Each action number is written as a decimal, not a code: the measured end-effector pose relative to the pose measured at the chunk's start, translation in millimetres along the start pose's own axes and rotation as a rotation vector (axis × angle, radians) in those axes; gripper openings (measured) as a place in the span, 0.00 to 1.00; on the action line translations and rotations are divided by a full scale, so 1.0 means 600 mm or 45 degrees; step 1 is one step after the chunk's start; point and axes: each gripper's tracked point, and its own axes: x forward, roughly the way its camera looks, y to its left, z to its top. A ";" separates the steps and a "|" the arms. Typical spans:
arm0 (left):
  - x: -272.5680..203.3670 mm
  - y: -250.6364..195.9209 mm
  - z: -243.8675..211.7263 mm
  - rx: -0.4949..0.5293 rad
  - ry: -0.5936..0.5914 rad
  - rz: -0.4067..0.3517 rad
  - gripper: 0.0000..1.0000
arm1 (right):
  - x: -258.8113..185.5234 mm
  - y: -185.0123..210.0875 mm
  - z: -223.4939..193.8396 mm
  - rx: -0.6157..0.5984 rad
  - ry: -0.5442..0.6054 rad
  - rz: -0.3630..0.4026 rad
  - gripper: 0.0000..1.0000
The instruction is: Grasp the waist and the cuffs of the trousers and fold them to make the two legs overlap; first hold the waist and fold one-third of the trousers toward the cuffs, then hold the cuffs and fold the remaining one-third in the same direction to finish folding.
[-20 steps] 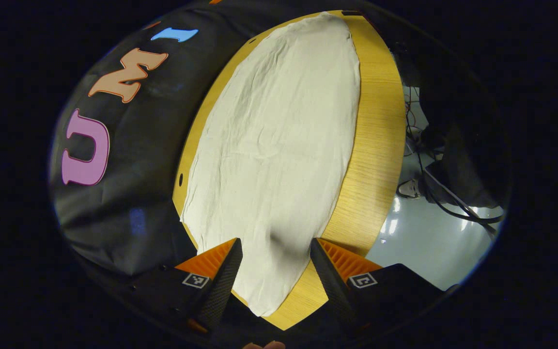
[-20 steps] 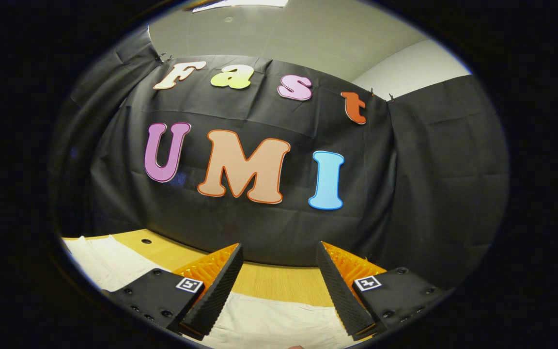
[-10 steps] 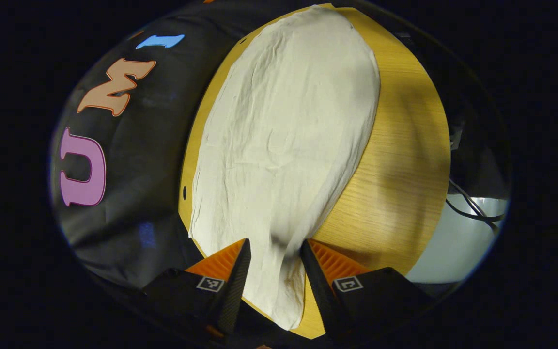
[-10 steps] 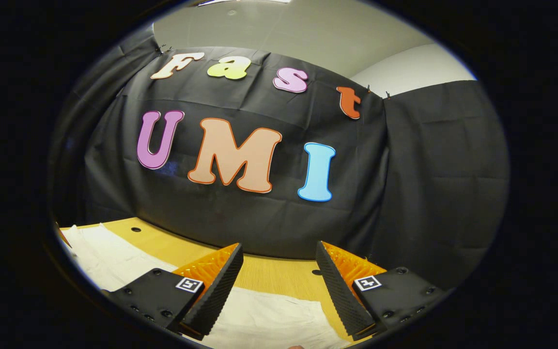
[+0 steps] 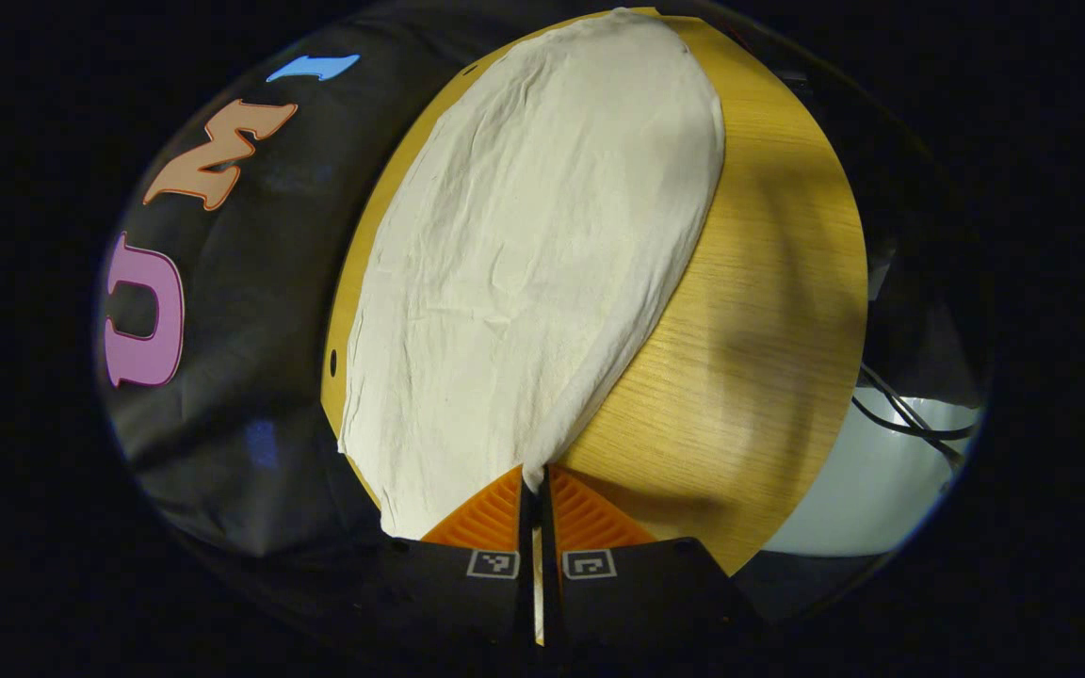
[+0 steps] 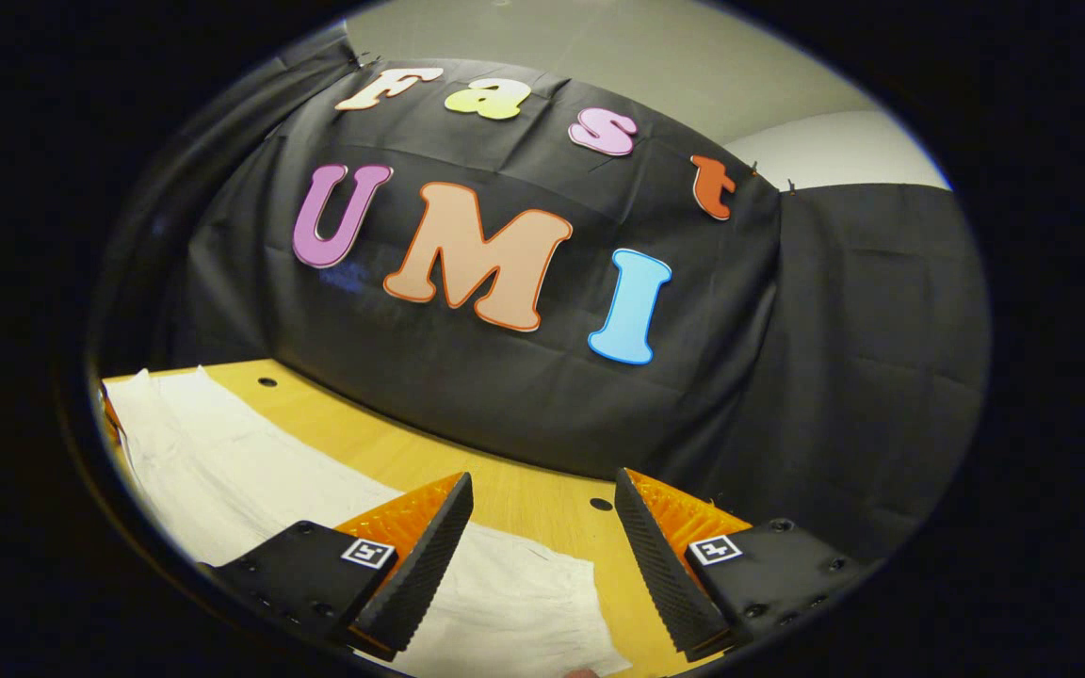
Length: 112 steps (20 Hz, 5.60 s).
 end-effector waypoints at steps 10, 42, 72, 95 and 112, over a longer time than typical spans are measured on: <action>0.002 0.000 -0.001 0.020 0.024 0.048 0.00 | -0.067 -0.049 -0.164 -0.367 0.238 0.113 0.97; 0.001 -0.001 0.004 -0.004 0.093 0.098 0.00 | -0.145 0.072 -0.446 -1.120 0.555 0.778 0.52; -0.053 0.317 0.071 -0.195 0.162 0.492 0.00 | 0.060 -0.015 -0.192 -0.786 0.244 0.399 0.13; 0.178 0.493 0.109 -0.313 -0.022 0.469 0.00 | 0.332 0.055 -0.265 -0.773 0.462 0.232 0.13; 0.133 0.456 0.225 -0.825 -0.280 0.512 0.96 | 0.282 0.046 -0.270 -0.243 0.524 0.207 0.98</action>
